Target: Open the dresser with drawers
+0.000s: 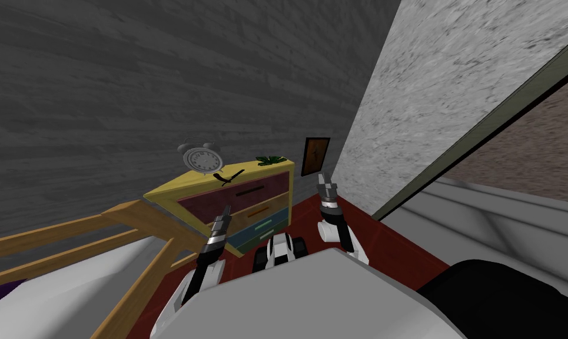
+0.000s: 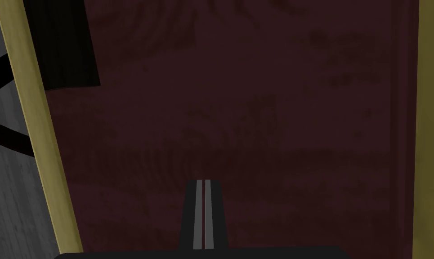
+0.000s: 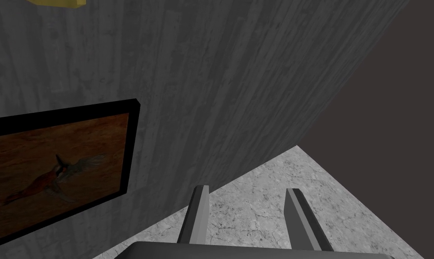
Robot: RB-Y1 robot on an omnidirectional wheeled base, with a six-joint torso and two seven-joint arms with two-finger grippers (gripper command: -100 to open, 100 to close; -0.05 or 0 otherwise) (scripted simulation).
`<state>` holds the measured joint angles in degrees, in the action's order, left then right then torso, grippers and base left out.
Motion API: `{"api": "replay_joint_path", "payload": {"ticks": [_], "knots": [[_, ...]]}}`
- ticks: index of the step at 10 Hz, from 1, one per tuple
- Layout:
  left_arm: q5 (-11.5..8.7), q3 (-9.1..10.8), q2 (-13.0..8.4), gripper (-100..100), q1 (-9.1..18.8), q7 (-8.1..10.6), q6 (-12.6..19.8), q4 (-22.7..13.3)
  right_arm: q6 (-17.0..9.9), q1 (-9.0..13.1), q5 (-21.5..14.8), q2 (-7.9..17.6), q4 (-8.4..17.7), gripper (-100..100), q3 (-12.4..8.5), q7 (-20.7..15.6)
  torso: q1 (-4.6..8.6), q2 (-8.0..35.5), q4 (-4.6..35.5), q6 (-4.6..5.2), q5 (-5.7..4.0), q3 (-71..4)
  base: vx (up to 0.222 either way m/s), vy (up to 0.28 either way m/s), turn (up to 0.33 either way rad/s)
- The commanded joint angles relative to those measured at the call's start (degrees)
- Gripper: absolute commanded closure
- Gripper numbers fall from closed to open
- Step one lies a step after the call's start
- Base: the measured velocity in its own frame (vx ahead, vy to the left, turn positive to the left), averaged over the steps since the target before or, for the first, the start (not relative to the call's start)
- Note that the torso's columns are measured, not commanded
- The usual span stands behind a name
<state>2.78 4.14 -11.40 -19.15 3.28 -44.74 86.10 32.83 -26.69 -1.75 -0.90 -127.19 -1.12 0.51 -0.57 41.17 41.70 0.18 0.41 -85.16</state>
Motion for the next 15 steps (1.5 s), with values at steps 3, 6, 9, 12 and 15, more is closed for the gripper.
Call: {"api": "replay_joint_path", "payload": {"ticks": [3, 6, 9, 12, 15], "knots": [[-0.29, 0.65, -0.21, -100, 0.41, 0.00, -0.33, -4.74, 0.00, 0.00, 0.00, 0.00, 0.00, 0, 0.00, 0.00, -0.04, 0.02, 0.01, 0.00, 0.03, 0.04, 0.009, -0.026, 0.017], [-0.51, 1.30, 0.17, -100, 1.21, -0.41, -1.95, -9.22, 0.00, 0.00, 0.00, 0.00, 0.00, 0, 0.00, 0.00, -0.07, 0.01, 0.02, 0.03, 0.04, 0.03, 0.009, -0.040, 0.034], [-0.71, 1.89, 0.81, -100, 1.95, -0.80, -3.46, -14.28, 0.00, 0.00, 0.00, 0.00, 0.00, 0, 0.00, 0.00, -0.04, 0.11, 0.08, 0.04, 0.02, 0.11, 0.015, -0.045, 0.038], [-0.89, 2.43, 1.77, -100, 2.62, -1.14, -4.84, -18.10, 0.00, 0.01, 0.00, 0.00, 0.00, 0, 0.00, 0.00, 0.03, 0.18, 0.10, 0.09, 0.03, 0.18, 0.008, -0.046, 0.027], [-0.97, 2.68, 2.41, -100, 2.93, -1.30, -5.47, -20.45, 0.00, 0.00, 0.00, 0.01, 0.00, 0, 0.00, 0.00, 0.08, 0.39, 0.28, -0.06, -0.12, 0.22, 0.009, -0.027, 0.016]]}}
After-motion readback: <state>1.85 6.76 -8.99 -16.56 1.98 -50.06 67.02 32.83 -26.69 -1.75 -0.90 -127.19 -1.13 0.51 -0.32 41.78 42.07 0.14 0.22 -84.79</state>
